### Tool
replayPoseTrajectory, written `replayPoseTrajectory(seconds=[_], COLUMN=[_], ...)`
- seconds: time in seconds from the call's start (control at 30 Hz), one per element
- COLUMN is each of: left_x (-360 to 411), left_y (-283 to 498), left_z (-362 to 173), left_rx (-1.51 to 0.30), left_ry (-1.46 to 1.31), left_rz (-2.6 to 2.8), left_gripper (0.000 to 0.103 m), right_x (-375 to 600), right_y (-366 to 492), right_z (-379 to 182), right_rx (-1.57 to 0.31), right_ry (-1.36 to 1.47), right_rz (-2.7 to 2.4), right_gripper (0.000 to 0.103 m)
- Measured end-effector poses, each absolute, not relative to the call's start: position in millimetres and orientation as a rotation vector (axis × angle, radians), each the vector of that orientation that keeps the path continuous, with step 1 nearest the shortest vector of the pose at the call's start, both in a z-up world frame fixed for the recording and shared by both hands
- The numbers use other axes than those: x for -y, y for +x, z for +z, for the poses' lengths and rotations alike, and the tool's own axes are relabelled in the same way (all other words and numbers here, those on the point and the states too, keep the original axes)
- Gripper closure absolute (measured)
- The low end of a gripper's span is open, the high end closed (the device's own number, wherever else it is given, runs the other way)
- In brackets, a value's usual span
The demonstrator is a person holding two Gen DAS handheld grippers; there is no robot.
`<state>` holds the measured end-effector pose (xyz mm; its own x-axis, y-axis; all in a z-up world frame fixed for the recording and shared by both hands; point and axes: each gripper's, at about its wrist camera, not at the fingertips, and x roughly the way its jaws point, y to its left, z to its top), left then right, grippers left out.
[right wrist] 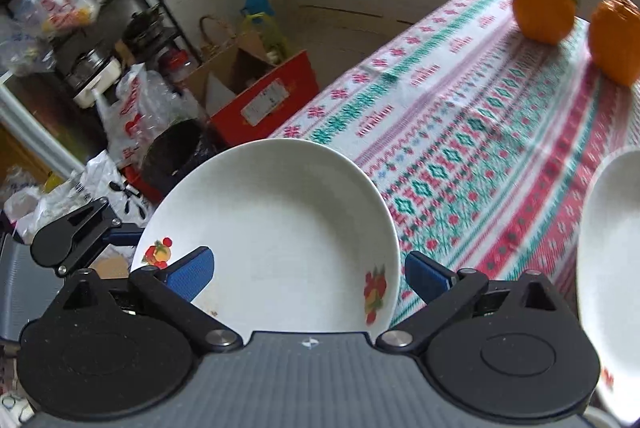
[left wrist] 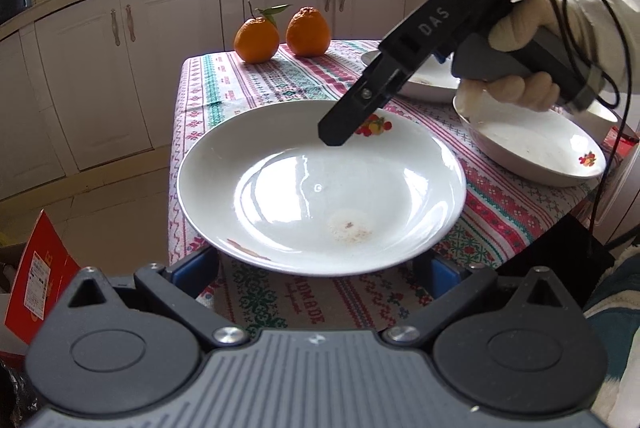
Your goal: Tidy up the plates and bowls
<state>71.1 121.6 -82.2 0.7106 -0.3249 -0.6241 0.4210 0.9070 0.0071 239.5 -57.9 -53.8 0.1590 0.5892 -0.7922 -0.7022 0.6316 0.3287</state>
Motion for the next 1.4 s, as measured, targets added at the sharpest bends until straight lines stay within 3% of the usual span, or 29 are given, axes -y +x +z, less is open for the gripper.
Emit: replayPoseTrajectory(seconds=[0.13,0.3,0.47,1.4], left_x=[-124,-126,-126,-125], left_y=[73,76,80,130], left_z=[-82,-82,-82,-69], left_rx=[-0.671,-0.686,-0.697,-0.736], left_ry=[0.147,0.144,0.144,0.191], left_rz=[-0.43,-0.46,-0.47,-0.512], left_gripper=[0.002,0.008,0.009,0.01], right_x=[57,59,59,65], right_y=[250,262,267,299], right_z=[-56,-60,-64,-52], right_rx=[-1.077,-1.109,-1.13,-1.081], right_ry=[-0.123,-0.064,-0.04,-0.039], right_rz=[0.949,0.982,1.005,0.971], right_gripper=[0.014,0.019,0.024,0.024])
